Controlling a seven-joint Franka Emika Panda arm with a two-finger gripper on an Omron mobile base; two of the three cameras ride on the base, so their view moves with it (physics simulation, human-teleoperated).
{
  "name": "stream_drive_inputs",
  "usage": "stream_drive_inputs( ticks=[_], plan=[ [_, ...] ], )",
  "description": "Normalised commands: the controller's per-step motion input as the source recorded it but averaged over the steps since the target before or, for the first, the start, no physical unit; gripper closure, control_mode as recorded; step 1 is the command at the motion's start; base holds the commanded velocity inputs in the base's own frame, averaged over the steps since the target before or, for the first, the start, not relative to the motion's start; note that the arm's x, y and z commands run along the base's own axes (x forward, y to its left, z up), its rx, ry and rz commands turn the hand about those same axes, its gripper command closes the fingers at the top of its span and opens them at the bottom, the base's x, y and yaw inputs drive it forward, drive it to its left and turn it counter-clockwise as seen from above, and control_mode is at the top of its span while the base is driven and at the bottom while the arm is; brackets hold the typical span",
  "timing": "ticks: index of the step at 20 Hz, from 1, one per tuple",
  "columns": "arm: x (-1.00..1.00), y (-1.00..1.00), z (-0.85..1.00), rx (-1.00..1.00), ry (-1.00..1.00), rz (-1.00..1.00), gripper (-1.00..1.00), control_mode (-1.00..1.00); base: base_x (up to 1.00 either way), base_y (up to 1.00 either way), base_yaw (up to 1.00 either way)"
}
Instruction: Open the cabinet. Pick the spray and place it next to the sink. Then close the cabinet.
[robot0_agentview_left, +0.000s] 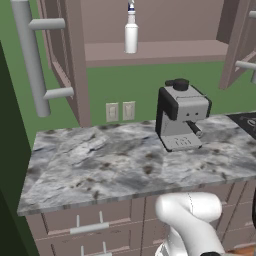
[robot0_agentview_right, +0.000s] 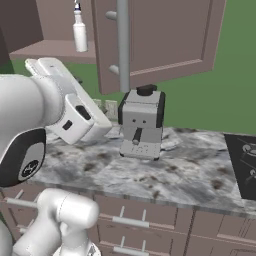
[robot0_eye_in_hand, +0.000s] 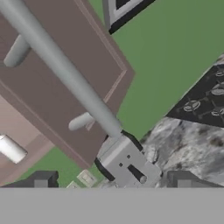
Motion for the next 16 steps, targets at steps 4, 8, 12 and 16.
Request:
stream_drive_inputs(
  ticks=[4,8,12,16],
  plan=[
    [0.0,0.46,0.0,0.25,0.06,0.0,-1.0,-1.0,0.0,0.0,0.0],
    [0.0,0.4,0.0,0.29,0.1,0.0,-1.0,-1.0,0.0,0.0,0.0],
    [0.23,0.4,0.0,0.28,0.26,0.0,-1.0,-1.0,0.0,0.0,0.0],
    [0.46,0.31,0.0,0.31,0.32,0.0,-1.0,-1.0,0.0,0.0,0.0]
  ],
)
